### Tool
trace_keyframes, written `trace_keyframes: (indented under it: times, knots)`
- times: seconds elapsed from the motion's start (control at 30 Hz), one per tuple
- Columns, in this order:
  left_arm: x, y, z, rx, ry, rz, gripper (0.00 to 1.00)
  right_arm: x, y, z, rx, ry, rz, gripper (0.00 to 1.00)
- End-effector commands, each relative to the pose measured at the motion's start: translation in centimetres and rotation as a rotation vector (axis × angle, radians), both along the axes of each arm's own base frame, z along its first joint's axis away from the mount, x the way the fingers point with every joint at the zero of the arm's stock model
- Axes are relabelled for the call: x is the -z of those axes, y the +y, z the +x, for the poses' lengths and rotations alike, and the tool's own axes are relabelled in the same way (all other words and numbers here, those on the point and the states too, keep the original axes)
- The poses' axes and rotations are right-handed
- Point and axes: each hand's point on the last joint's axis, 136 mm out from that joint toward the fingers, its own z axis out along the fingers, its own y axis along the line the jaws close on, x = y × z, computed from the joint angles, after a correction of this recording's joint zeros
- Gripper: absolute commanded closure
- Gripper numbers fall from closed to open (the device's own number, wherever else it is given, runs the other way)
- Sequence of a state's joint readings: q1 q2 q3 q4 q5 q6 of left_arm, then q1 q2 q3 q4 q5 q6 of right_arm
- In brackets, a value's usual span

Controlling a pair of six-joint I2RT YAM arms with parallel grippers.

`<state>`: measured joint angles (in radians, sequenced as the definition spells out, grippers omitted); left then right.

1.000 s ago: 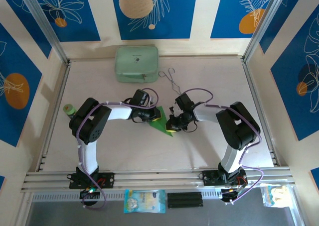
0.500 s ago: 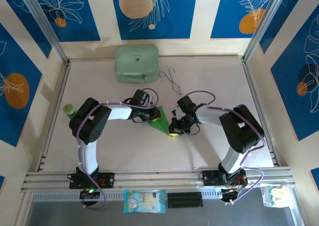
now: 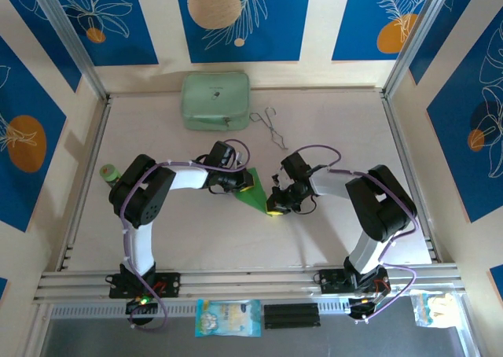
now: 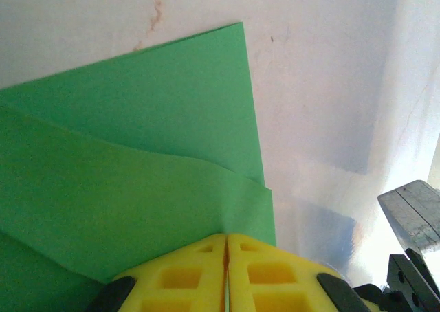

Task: Fold a paper plane with a square sheet of paper (pick it up from the middle)
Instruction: Fourth fold the wing at the center of the table.

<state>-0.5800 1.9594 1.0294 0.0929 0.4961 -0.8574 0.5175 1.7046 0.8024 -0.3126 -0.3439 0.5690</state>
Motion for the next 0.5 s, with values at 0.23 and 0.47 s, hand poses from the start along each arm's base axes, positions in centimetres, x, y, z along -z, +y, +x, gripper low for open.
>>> trace_keyframes:
  times: [0.23, 0.47]
  knots:
    - [4.9, 3.0, -1.9, -0.032, 0.106, 0.168, 0.89, 2.6, -3.7, -5.0, 0.057, 0.146, -0.119, 0.92]
    - [4.8, 2.7, -1.8, -0.025, 0.105, 0.157, 0.89, -2.1, -1.8, -2.3, 0.062, -0.033, -0.004, 0.92]
